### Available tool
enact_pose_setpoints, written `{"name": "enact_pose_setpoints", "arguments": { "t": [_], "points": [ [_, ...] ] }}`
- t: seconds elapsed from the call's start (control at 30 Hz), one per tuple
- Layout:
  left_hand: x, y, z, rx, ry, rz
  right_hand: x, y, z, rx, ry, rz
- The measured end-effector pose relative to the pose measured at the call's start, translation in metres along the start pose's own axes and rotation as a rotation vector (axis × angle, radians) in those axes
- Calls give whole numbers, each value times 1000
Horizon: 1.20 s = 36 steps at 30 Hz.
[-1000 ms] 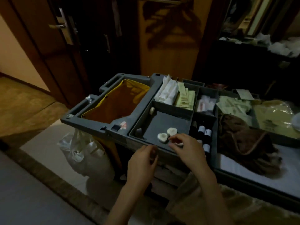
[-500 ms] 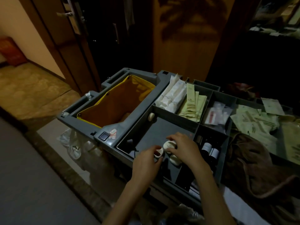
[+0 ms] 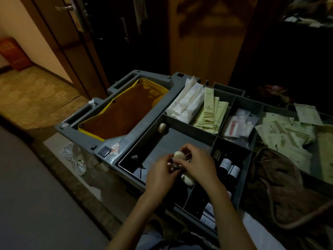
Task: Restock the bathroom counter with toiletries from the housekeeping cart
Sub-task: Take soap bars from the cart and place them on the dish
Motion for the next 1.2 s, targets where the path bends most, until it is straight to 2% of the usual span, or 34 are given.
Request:
{"name": "enact_pose_setpoints", "arguments": {
  "t": [0.13, 0.2, 0.4, 0.67, 0.9, 1.07, 1.2],
  "points": [
    [1, 4, 3, -27, 104, -449, -4, 3, 1, -25, -51, 389],
    [2, 7, 2, -31, 164, -659, -4, 4, 1, -21, -60, 493],
    [9, 19, -5, -120, 171, -880, -4, -3, 5, -1, -41, 573],
    [0, 17, -15, -171, 193, -937, -1, -4, 1, -19, 34, 560],
    [-3, 14, -9, -101, 238, -948, -3, -2, 4, -38, 31, 523],
    [-14, 9, 8, -82, 206, -919, -11, 10, 8, -109, 20, 659],
    [-45, -1, 31, 34, 144, -895, -28, 37, 5, -250, -18, 737]
  ]
}}
Point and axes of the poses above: each hand's wrist, its own z-axis towards the middle knuckle, its own y-axis out of the back of the hand, x = y × z, the point moved 7 cm from there along z, towards the middle knuckle, and after that the axes turned 3 degrees about x, right-handed, at the moved point
